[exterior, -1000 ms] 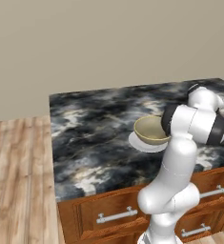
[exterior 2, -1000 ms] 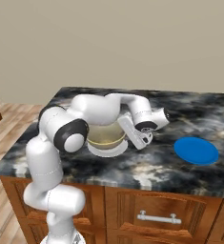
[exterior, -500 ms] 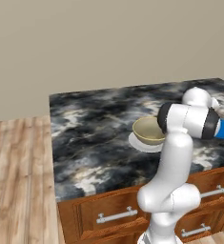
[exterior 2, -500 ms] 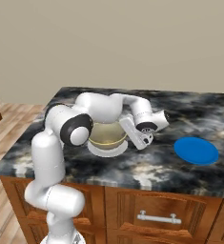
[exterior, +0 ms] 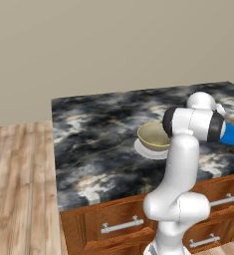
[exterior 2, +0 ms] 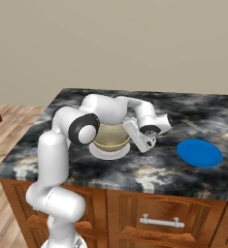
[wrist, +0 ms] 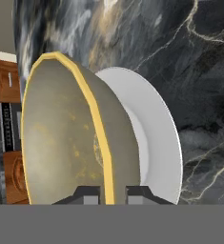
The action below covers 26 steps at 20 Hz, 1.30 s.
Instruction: Move the bowls from the cabinet to the plates on the dining table.
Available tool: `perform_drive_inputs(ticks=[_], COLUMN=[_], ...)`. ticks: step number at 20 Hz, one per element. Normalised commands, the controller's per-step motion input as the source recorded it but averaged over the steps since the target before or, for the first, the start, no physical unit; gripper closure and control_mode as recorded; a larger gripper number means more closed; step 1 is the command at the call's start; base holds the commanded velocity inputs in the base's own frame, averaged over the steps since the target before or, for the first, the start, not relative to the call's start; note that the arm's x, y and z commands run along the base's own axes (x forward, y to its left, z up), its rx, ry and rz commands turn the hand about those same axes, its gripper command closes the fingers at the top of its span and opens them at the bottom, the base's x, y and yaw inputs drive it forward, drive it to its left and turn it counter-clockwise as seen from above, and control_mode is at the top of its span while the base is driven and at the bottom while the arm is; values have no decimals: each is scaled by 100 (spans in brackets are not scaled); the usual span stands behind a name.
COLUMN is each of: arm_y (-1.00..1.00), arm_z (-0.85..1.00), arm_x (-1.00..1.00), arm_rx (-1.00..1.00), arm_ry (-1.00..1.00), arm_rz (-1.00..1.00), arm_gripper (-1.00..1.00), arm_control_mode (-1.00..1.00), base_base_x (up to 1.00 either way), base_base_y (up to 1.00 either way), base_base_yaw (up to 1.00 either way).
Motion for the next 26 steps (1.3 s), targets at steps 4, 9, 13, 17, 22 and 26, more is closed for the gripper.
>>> perform_drive_inputs(ticks=[4, 9, 13, 17, 22, 26], arm_y=[-1, -1, 0, -2, -5, -7], arm_z=[-18, -14, -7, 0, 0, 5], arm_x=[23, 18, 14, 9, 4, 2], arm_rx=[1, 1, 1, 2, 3, 4], arm_ry=[0, 0, 0, -1, -2, -3], arm_rz=[0, 0, 0, 0, 1, 2], arm_gripper=[100, 100, -100, -100, -100, -100], arm_control_mode=[-100, -100, -100, -100, -100, -100], base_base_x=[0, 0, 0, 0, 0, 0], base_base_y=[0, 0, 0, 0, 0, 0], base_base_yaw=[0, 0, 0, 0, 0, 0])
